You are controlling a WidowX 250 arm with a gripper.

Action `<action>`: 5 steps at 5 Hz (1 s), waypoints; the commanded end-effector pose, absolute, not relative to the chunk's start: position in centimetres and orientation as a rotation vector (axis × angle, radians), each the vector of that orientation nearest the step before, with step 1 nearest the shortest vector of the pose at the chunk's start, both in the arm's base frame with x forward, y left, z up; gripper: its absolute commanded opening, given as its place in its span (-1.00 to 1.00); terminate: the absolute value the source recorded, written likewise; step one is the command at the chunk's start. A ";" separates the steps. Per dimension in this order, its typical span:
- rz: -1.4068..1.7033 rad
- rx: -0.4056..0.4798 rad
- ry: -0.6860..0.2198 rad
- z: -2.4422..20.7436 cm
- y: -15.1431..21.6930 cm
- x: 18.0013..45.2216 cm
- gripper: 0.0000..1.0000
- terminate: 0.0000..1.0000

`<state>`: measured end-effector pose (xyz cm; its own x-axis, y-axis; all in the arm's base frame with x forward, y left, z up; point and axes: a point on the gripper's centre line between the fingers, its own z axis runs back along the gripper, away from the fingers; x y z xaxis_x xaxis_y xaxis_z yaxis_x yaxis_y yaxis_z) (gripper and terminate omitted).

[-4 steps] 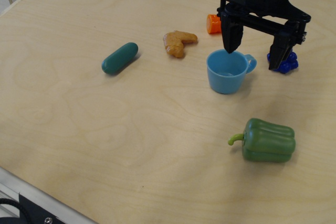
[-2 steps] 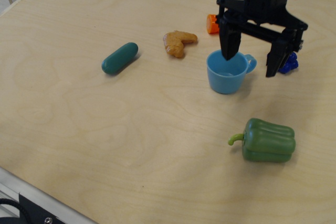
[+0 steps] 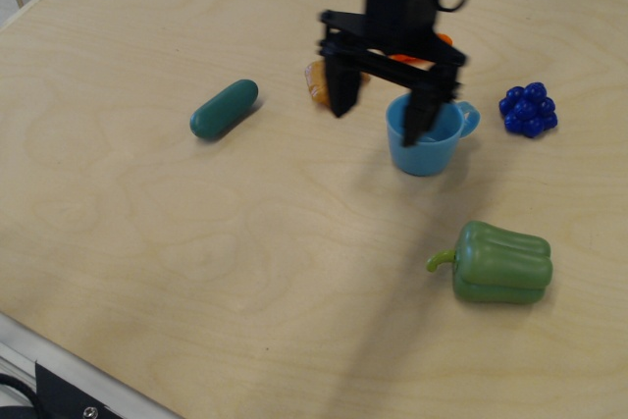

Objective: Put cucumber in cup

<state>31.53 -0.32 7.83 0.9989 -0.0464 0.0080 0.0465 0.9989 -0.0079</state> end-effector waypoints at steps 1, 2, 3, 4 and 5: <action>0.011 0.046 -0.067 9.1 7.0 31.8 1.00 -1.00; -0.055 0.086 -0.051 8.8 9.7 32.3 1.00 -1.00; -0.111 0.091 -0.049 8.0 11.1 32.9 1.00 -1.00; -0.140 0.097 -0.053 6.5 12.4 33.7 1.00 -1.00; -0.161 0.075 -0.105 5.3 12.7 34.4 1.00 -1.00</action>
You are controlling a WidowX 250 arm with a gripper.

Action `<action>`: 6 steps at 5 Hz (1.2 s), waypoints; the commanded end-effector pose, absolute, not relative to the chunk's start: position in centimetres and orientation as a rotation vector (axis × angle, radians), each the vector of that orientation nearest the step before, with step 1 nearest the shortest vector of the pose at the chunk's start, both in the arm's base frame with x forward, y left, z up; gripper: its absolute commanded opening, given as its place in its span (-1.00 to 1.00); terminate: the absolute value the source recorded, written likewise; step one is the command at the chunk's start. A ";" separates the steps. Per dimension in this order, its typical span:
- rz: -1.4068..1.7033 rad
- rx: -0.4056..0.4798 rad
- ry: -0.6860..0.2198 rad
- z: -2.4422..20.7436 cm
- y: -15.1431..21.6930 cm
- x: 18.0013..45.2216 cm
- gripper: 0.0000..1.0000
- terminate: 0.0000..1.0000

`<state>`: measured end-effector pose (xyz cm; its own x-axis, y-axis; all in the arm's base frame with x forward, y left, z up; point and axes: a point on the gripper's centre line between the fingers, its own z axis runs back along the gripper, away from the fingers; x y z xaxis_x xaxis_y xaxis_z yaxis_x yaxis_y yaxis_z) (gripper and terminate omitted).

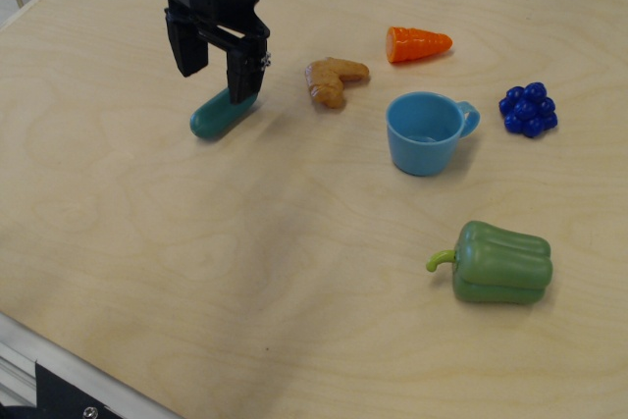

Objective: Put cucumber in cup

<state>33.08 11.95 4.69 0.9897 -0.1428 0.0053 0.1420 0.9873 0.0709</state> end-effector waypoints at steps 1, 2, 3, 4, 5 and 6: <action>-0.177 0.088 -0.114 4.4 12.3 35.3 1.00 -1.00; -0.160 0.078 -0.109 3.7 12.5 35.5 1.00 -1.00; -0.153 0.063 -0.093 2.5 12.8 35.2 1.00 -1.00; -0.140 0.040 -0.135 2.8 12.6 35.1 -1.00 -1.00; -0.135 0.035 -0.119 2.5 12.3 35.1 -1.00 -1.00; -0.060 0.046 -0.140 5.1 11.7 34.6 -1.00 -1.00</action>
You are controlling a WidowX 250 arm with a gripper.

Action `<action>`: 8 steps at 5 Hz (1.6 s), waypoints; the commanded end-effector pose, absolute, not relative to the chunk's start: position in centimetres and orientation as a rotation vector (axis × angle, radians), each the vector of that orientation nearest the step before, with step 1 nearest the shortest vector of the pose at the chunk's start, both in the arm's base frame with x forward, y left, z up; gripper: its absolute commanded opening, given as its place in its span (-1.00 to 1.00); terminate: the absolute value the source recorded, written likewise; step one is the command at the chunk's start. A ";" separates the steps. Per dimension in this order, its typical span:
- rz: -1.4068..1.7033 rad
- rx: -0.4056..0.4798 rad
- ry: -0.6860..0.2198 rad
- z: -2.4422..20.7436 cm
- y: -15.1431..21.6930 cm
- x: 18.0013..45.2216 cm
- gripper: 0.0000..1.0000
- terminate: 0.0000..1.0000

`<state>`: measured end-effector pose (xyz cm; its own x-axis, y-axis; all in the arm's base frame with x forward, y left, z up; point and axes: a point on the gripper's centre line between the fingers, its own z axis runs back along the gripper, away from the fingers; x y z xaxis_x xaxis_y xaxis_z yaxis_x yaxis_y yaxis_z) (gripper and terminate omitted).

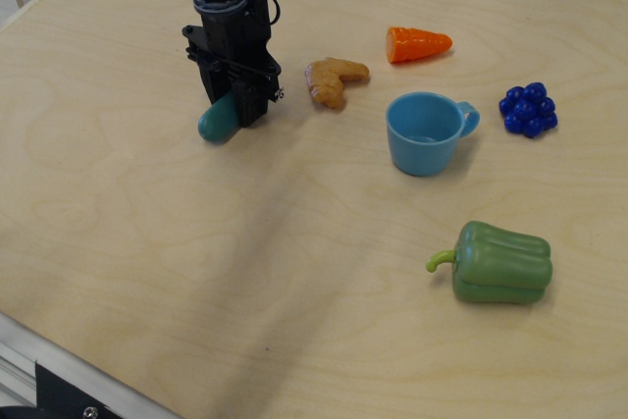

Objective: Put cucumber in cup

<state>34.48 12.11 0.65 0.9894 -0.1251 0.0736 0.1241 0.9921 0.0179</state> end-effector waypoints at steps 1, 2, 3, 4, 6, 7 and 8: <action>0.002 0.098 -0.149 8.4 10.3 34.1 -1.00 -1.00; -0.008 0.078 -0.165 9.9 7.8 34.2 -1.00 -1.00; -0.048 0.047 -0.192 10.7 4.5 35.0 -1.00 -1.00; -0.109 0.017 -0.192 10.3 0.8 36.3 -1.00 -1.00; -0.186 -0.024 -0.248 10.3 -3.9 39.2 -1.00 -1.00; -0.189 -0.027 -0.272 9.3 -4.8 40.1 -1.00 -1.00; -0.197 0.019 -0.350 8.9 -5.1 40.2 -1.00 -1.00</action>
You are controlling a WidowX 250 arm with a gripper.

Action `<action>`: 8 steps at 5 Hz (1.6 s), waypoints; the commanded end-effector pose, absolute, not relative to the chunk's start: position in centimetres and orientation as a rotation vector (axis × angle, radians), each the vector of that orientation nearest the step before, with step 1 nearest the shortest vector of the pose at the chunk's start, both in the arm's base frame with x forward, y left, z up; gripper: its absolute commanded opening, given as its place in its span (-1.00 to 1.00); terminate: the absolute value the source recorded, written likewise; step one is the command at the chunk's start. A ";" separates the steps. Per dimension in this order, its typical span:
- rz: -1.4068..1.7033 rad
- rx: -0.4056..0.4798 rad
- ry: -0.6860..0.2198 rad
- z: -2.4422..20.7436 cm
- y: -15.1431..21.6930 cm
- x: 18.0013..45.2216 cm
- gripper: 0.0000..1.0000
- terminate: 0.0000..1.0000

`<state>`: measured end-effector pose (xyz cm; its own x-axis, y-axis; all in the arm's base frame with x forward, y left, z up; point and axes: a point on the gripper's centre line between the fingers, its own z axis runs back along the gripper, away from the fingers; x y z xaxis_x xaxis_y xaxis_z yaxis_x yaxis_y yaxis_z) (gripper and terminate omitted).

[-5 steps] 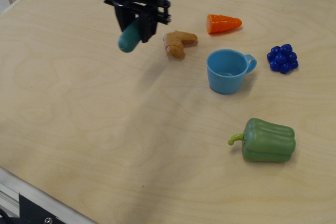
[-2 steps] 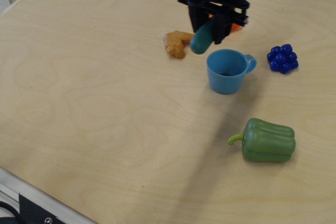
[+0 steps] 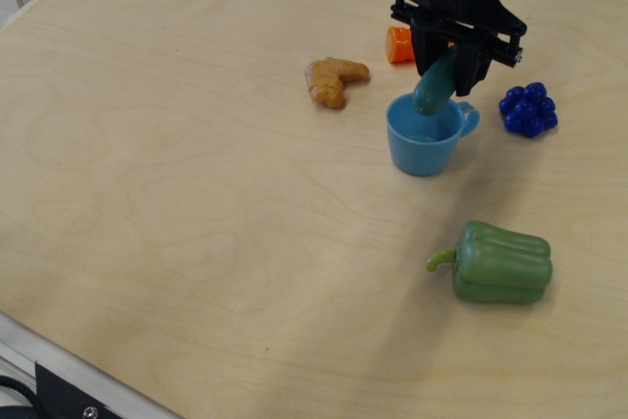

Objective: Put cucumber in cup

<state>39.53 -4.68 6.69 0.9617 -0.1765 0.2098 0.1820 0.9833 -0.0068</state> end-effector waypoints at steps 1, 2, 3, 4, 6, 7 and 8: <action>-0.182 0.022 -0.380 8.9 -5.1 40.3 -1.00 -1.00; -0.167 0.017 -0.391 8.7 -5.1 40.3 1.00 -1.00; -0.163 0.008 -0.413 9.4 -5.3 39.9 1.00 -1.00; -0.141 0.014 -0.402 10.2 -5.1 39.3 1.00 -1.00; -0.081 0.070 -0.341 12.9 -4.4 38.4 1.00 -1.00; -0.081 0.070 -0.341 12.9 -4.4 38.4 1.00 -1.00; -0.081 0.070 -0.341 12.9 -4.4 38.4 1.00 1.00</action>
